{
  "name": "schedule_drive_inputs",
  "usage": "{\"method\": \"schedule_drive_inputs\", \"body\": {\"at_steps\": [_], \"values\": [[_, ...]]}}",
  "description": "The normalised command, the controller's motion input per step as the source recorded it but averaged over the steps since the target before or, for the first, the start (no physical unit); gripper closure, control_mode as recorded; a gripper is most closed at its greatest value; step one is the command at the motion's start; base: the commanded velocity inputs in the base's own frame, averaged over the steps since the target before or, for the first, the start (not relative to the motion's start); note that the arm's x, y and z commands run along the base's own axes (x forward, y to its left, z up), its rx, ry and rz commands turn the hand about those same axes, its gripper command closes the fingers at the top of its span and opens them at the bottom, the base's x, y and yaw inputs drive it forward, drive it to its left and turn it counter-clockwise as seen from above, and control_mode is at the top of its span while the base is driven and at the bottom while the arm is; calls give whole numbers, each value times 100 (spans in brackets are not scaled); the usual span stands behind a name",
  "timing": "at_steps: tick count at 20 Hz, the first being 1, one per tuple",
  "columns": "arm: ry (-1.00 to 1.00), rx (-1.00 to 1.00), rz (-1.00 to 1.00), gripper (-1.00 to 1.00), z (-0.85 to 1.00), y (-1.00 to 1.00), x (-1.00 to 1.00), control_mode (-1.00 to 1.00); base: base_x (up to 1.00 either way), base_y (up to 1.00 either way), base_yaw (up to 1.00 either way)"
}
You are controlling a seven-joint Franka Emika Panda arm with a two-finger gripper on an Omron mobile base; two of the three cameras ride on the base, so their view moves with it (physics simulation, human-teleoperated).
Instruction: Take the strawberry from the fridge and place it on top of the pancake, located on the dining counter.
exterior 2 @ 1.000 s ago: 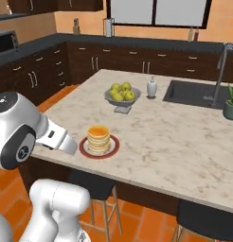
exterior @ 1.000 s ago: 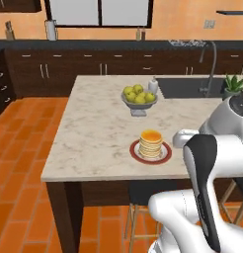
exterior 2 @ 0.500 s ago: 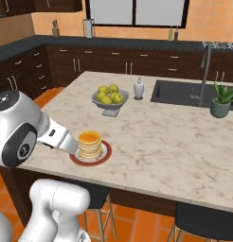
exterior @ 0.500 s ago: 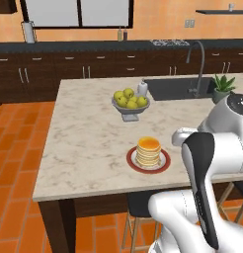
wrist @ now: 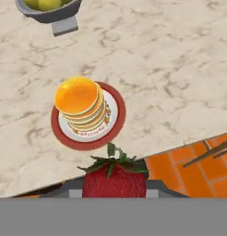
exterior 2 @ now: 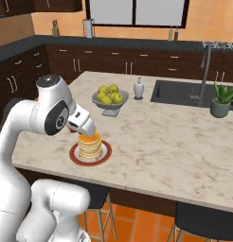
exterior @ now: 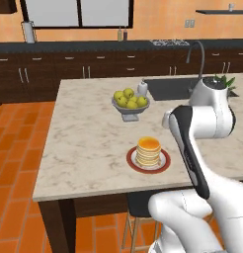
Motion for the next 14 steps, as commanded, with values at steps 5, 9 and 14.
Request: {"method": "schedule_drive_inputs", "body": {"at_steps": [5,9,14], "values": [[27,0,0,100,-61,30,100,-100,0,0,0],[30,0,0,100,-68,23,90,-100,0,0,0],[27,0,0,100,-59,8,79,-100,0,0,0]]}}
